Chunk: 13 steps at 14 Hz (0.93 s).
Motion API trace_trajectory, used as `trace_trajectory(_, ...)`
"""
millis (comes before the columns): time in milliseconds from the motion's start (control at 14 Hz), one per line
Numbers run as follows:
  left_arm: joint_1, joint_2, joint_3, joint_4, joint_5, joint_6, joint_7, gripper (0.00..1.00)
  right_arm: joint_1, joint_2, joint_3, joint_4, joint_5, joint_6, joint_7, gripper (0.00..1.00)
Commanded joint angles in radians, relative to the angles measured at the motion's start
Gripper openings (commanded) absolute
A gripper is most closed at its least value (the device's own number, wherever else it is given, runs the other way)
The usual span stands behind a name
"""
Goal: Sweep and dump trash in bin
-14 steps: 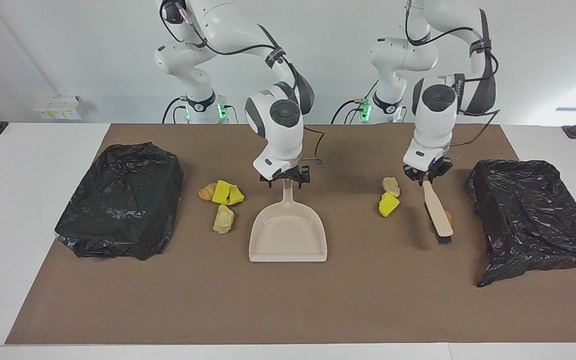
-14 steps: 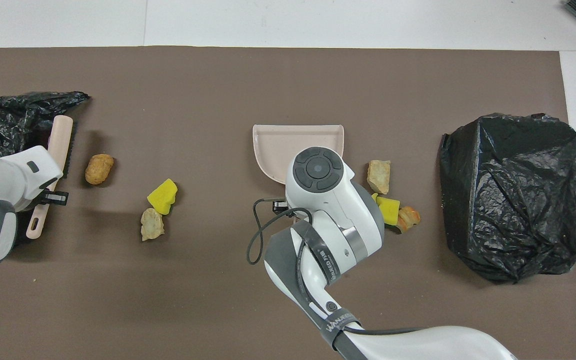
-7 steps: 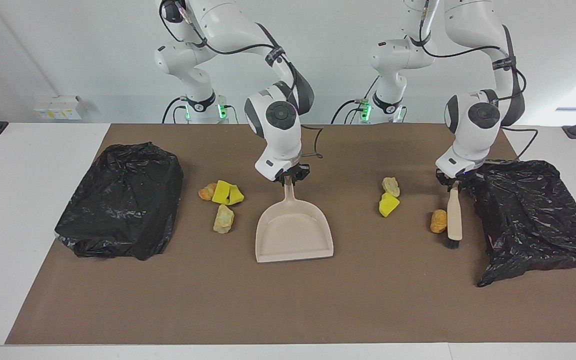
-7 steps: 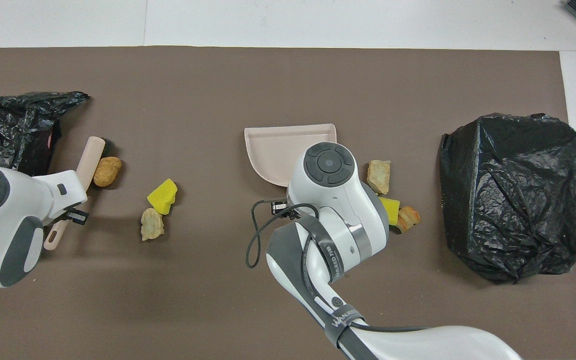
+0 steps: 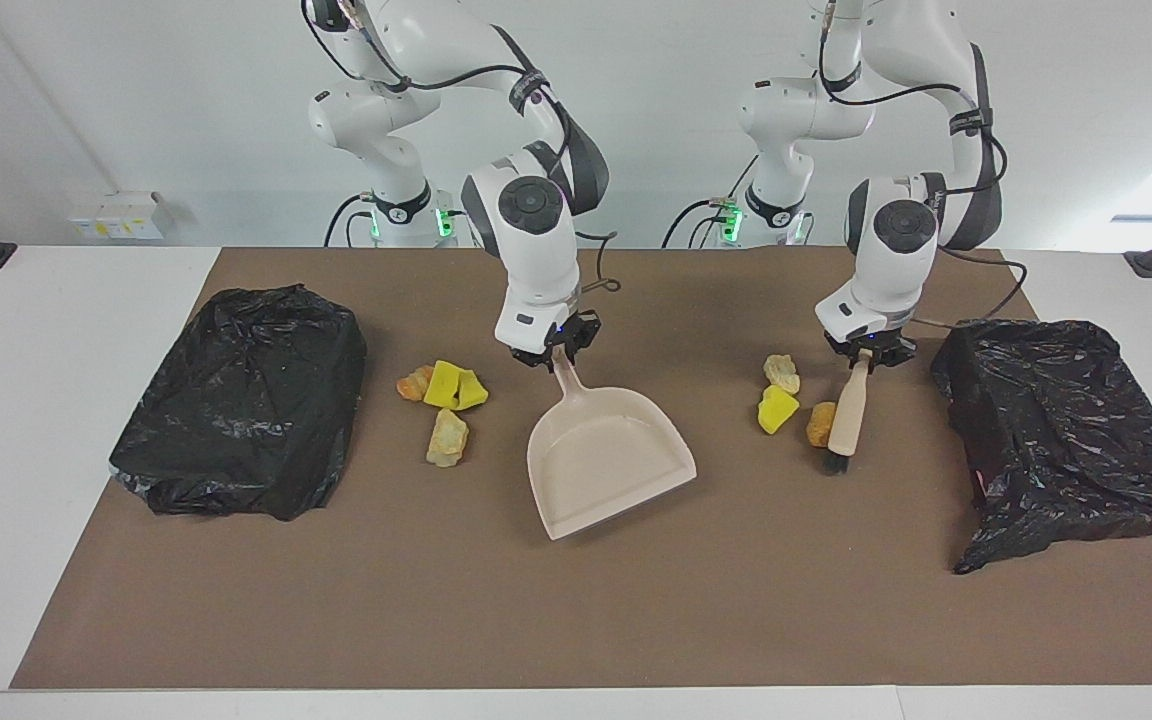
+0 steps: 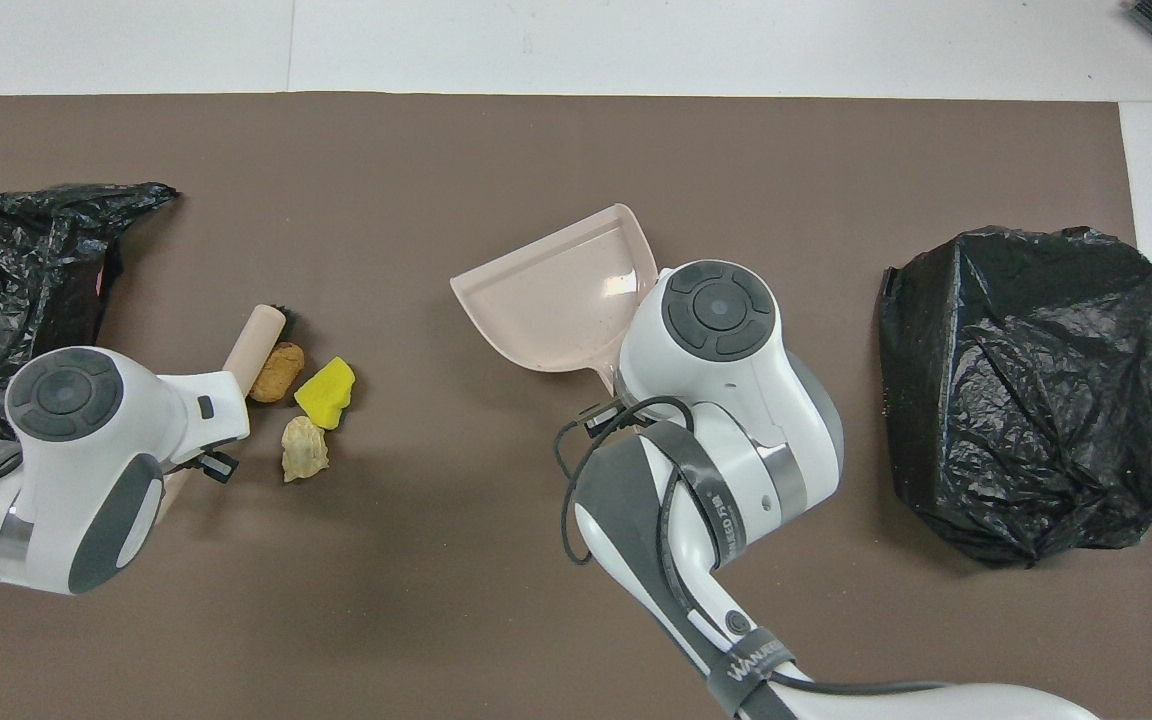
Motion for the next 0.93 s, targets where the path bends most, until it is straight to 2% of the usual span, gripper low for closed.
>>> trace_trajectory(0, -0.044, -0.046, 0.013, -0.039, -0.044, -0.088, 0.014, 0.0, -0.008, -0.067, 0.008, -0.09, -0.053, -0.002, -0.315, 0.0)
trace_trajectory(357, -0.032, -0.083, 0.022, 0.021, -0.157, -0.267, -0.083, 0.0, -0.002, -0.12, 0.011, -0.205, -0.084, 0.07, -0.576, 0.0)
trace_trajectory(499, -0.035, -0.087, 0.02, 0.021, -0.161, -0.281, -0.252, 0.0, -0.011, -0.14, 0.011, -0.255, -0.105, 0.105, -0.663, 0.0)
trace_trajectory(642, -0.043, -0.089, 0.02, 0.015, -0.164, -0.269, -0.432, 0.0, -0.014, -0.157, 0.011, -0.321, -0.108, 0.206, -0.743, 0.0)
trace_trajectory(856, -0.044, -0.129, 0.02, -0.04, -0.164, -0.252, -0.491, 0.0, 0.002, -0.147, 0.011, -0.331, -0.113, 0.231, -0.734, 0.0)
